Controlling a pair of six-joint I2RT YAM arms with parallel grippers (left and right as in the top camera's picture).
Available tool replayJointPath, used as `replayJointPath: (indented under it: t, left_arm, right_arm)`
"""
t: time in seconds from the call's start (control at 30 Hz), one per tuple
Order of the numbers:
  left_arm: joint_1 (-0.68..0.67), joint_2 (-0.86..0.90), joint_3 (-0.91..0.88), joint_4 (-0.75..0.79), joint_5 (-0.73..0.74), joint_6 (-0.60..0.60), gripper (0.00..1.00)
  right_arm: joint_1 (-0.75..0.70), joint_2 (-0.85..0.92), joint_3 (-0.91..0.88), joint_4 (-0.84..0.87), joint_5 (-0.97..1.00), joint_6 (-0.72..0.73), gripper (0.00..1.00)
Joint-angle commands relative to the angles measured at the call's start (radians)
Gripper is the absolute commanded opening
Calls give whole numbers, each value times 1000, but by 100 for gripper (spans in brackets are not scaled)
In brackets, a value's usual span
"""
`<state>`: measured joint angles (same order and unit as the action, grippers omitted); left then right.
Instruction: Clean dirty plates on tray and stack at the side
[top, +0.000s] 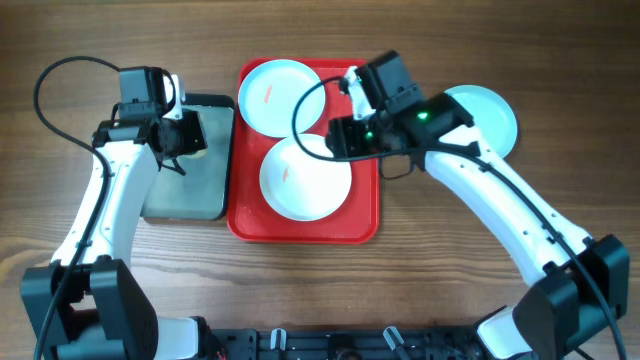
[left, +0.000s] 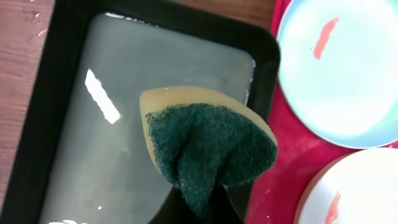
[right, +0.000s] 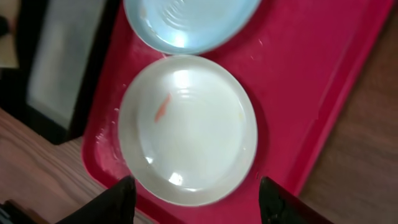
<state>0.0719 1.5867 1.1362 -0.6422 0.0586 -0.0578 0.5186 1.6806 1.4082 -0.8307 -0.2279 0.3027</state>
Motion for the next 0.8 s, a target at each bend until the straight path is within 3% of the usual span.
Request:
replayJointPath:
  t: [0.0,0.1,0.27,0.3,0.43,0.5,0.63,0.77]
  left_arm:
    - [-5,7,-5,19,69,-14,4]
    - [-5,7,-5,23,83,-14,4]
    - [-5,7,-5,23,83,-13,4]
    - [-5,7,-5,23,82,-13,4]
    - [-5,7,-5,22,82,-13,4]
    - [-5,7,-5,22,82,-13,4]
    - [-5,7,-5,22,82,-13,4]
    - [-5,7,-5,22,82,-13,4]
  right_arm:
    - [-10,31,-76,15,-23,45,75]
    - [-10,31,-126,77,-35,45,100]
    - [-10,31,-154,142,-38,44,100]
    - [-10,31,-154,148,-37,47,95]
    - [-9,31,-154,145,20,150,22]
    - [-5,31,-164,141,78,213,9]
    - [6,31,-211,176,106,278,11]
    - [6,31,-278,244,106,278,34]
